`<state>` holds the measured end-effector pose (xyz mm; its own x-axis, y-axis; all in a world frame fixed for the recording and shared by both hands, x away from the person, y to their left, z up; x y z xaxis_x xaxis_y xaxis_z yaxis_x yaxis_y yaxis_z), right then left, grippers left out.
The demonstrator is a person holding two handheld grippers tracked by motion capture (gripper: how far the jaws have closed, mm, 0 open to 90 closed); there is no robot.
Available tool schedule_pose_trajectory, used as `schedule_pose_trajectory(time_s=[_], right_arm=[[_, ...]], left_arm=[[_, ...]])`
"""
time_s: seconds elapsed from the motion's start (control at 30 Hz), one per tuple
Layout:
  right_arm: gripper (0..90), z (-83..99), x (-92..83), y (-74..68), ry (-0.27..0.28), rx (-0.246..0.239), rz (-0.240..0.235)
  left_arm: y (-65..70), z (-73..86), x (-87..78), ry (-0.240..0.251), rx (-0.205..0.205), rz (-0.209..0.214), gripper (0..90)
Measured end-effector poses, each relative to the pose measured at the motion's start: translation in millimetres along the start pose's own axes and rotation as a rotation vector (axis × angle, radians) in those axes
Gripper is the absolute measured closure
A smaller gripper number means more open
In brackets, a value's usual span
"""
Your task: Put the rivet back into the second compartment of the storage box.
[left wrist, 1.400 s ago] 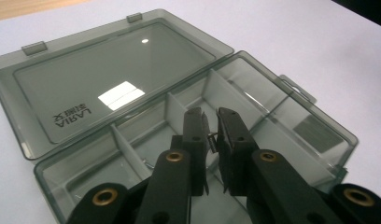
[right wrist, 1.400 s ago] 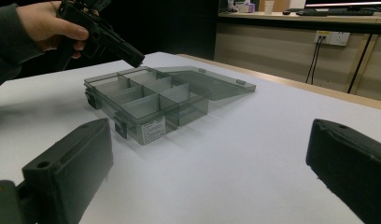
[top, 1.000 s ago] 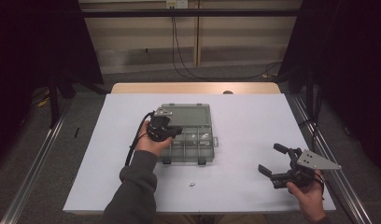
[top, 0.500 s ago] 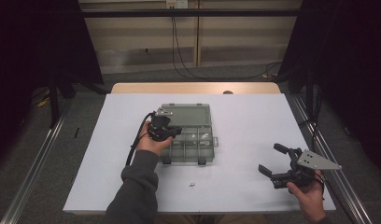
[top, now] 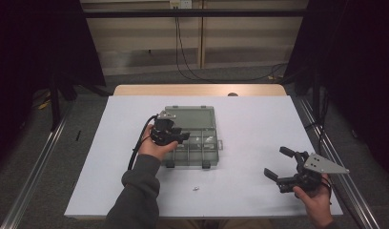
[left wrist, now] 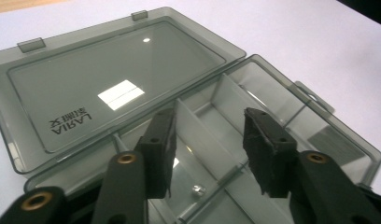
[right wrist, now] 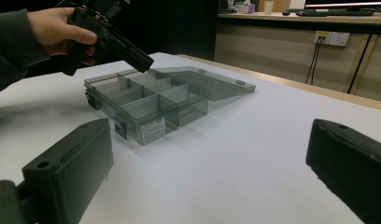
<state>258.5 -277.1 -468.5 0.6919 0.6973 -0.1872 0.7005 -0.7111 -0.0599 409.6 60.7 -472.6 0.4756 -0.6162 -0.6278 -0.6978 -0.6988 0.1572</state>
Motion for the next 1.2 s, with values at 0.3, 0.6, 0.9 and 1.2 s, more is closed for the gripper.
schedule_pose_trajectory(time_s=[0.3, 0.6, 0.9, 1.2], right_arm=[[0.3, 0.2, 0.2, -0.3, -0.002, -0.001, 0.0], [0.3, 0.4, 1.5, -0.9, -0.003, -0.001, -0.002], [0.3, 0.6, 1.5, -0.9, -0.003, -0.002, -0.001], [0.3, 0.8, 1.8, -1.1, -0.004, -0.001, -0.002]], left_arm=[[11.6, 5.5, -12.7, 0.012, 0.022, 0.041, 26.3], [25.2, 13.6, -21.5, 0.03, 0.039, 0.086, 17.0], [38.8, 25.1, -22.2, 0.027, 0.068, 0.126, 13.0], [49.2, 35.1, -25.9, 0.026, 0.092, 0.151, 12.8]])
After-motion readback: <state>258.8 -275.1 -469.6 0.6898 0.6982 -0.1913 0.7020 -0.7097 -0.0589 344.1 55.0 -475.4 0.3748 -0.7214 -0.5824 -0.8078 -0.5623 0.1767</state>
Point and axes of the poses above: each handheld gripper's, and its own axes: x roughly forward along the jaws, z roughly out of its underside, y roughly to its right, the point moved 6 cm from there along x, roughly forward along the jaws, and after that the axes turned 3 degrees about -z, right-handed, at the moved point
